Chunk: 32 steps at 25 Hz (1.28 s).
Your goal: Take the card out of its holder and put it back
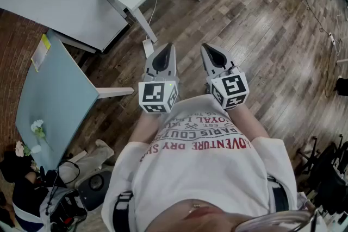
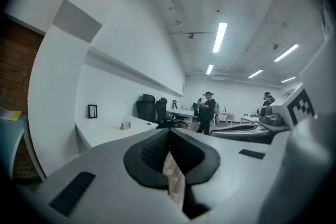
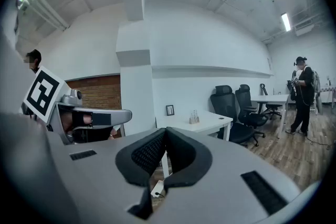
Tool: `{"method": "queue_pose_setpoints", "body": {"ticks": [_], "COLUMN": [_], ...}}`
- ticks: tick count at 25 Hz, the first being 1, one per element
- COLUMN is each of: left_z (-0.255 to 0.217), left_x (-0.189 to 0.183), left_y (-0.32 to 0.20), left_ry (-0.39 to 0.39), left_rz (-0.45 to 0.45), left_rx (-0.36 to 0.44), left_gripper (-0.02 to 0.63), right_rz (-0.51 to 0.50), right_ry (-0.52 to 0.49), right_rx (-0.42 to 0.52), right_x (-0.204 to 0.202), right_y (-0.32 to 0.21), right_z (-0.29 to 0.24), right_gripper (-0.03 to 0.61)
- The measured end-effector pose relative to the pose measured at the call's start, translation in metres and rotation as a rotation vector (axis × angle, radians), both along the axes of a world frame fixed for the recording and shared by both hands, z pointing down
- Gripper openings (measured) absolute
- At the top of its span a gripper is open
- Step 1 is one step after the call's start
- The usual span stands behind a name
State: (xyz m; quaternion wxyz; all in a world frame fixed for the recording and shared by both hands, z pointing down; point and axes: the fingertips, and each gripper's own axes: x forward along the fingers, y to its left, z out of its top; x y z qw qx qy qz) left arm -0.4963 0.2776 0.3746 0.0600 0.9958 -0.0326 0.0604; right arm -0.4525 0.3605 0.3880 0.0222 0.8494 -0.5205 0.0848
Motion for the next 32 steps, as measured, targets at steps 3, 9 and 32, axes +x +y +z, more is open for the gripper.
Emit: {"method": "queue_pose_setpoints", "body": {"ticks": [3,9,32], "left_z": [0.002,0.006,0.044], "left_x": [0.002,0.011,0.092], "left_y": [0.002,-0.009,-0.048], "left_ry": [-0.004,-0.01,-0.063], "left_rz": [0.005,0.011,-0.085], "left_rx": [-0.002,-0.008,-0.072], "left_gripper": [0.025,0.025,0.025], "right_rz": [0.0,0.005,-0.064], "right_ry": [0.007,0.004,-0.159], "right_rx": [-0.004,-0.027,-0.034], "right_x": [0.001,0.008,0.109], "right_y": [0.001,-0.008,-0.052], "right_z": [0.0,0.006,0.045], "right_gripper": [0.025,0.025,0.026]}}
